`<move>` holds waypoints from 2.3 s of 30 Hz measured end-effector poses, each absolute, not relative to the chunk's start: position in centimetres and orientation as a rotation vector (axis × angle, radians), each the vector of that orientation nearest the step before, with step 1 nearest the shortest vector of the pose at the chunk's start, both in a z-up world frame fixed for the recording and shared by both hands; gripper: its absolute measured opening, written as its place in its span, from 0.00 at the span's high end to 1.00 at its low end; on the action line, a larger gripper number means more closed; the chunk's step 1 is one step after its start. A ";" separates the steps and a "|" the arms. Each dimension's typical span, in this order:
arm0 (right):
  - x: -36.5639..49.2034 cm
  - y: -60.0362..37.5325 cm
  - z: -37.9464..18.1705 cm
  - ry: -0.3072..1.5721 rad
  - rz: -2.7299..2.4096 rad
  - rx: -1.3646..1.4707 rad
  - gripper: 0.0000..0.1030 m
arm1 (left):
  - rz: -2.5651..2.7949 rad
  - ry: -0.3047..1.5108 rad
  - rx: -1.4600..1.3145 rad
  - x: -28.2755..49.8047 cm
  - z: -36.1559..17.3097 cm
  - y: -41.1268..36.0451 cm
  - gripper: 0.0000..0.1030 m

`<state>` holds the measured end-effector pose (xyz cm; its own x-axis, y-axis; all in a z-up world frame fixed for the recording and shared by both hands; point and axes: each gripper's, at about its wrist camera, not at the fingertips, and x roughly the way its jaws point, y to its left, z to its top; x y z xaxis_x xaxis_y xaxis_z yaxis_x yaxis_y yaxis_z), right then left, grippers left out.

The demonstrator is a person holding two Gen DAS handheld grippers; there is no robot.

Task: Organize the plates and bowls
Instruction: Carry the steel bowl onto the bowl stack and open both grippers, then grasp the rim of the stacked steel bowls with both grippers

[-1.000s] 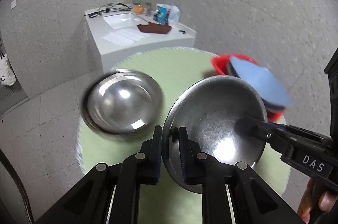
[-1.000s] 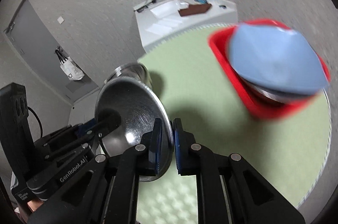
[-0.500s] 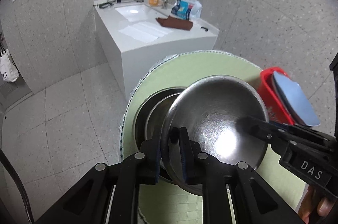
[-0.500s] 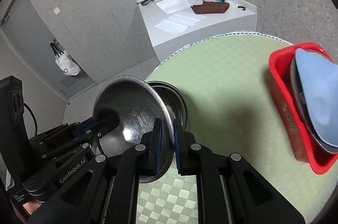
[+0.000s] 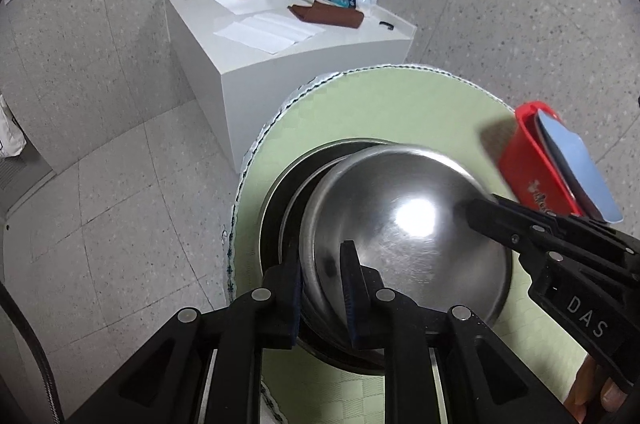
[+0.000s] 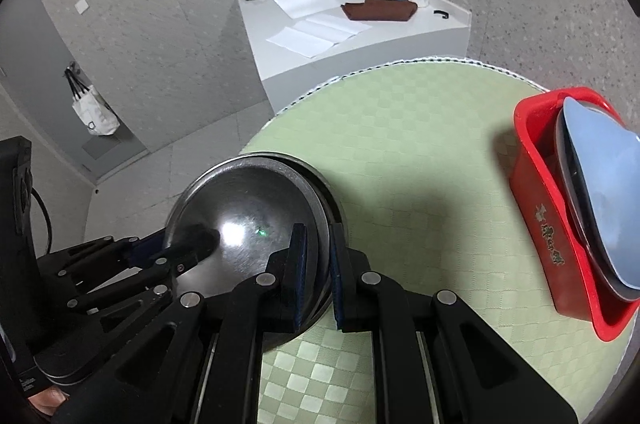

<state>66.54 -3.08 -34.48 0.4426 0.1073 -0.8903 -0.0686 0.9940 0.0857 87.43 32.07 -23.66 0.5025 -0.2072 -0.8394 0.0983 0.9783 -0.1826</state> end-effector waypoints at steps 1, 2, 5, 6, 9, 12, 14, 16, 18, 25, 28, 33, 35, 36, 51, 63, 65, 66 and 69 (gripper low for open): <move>66.5 -3.1 -34.6 1.108 0.107 0.040 0.90 | -0.185 1.028 -0.118 87.6 -23.7 32.0 0.85; 66.6 -3.2 -34.7 1.111 0.104 0.041 0.90 | -0.186 1.027 -0.117 87.7 -23.7 32.0 0.85; 66.7 -3.5 -35.0 1.113 0.096 0.045 0.89 | -0.190 1.017 -0.107 87.9 -23.7 31.7 0.83; 66.6 -3.5 -34.9 1.109 0.097 0.050 0.89 | -0.192 1.016 -0.107 87.7 -23.8 31.7 0.81; 66.5 -3.5 -34.9 1.104 0.093 0.058 0.89 | -0.205 1.011 -0.107 87.4 -23.7 31.7 0.76; 66.4 -3.5 -34.9 1.100 0.097 0.076 0.88 | -0.212 1.002 -0.101 86.9 -23.5 31.5 0.68; 66.2 -3.6 -34.8 1.093 0.103 0.087 0.81 | -0.213 0.990 -0.098 86.3 -23.2 31.4 0.63; 66.0 -3.8 -34.5 1.081 0.099 0.098 0.76 | -0.217 0.978 -0.094 85.8 -22.8 31.3 0.58; 65.7 -4.0 -33.9 1.061 0.090 0.108 0.68 | -0.195 0.949 -0.081 85.2 -22.2 31.3 0.44; 64.7 -5.3 -32.8 1.031 0.068 0.202 0.38 | -0.140 0.881 -0.118 83.0 -21.3 33.0 0.21; 64.3 -5.9 -32.9 1.030 0.054 0.249 0.34 | -0.089 0.880 -0.162 82.5 -21.7 34.2 0.13; 64.2 -6.0 -34.4 1.077 0.056 0.312 0.34 | -0.040 0.912 -0.203 82.4 -22.9 35.1 0.13; 64.2 -6.0 -35.2 1.103 0.061 0.344 0.34 | -0.038 0.935 -0.212 82.6 -23.4 35.1 0.13; 64.2 -5.9 -35.7 1.119 0.065 0.358 0.34 | -0.038 0.943 -0.212 82.8 -23.6 35.0 0.13; 65.0 -6.0 -40.3 1.247 0.092 0.524 0.38 | -0.140 1.020 -0.232 86.2 -26.1 33.6 0.54; 64.5 -7.1 -38.3 1.202 0.128 0.466 0.64 | -0.150 0.986 -0.213 85.6 -24.9 31.5 0.66; 64.2 -7.9 -37.1 1.174 0.133 0.456 0.64 | -0.158 0.966 -0.211 84.9 -24.2 30.7 0.66; 64.0 -8.4 -36.4 1.157 0.137 0.450 0.64 | -0.161 0.957 -0.210 84.7 -23.7 30.2 0.66; 63.3 -10.1 -34.2 1.114 0.152 0.432 0.65 | -0.167 0.914 -0.207 83.5 -21.9 28.6 0.66</move>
<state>63.26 -10.10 -34.24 0.4406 0.3302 -0.8348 0.0954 0.9074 0.4093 83.54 28.64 -21.89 0.5998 -0.2306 -0.7662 0.0553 0.9672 -0.2477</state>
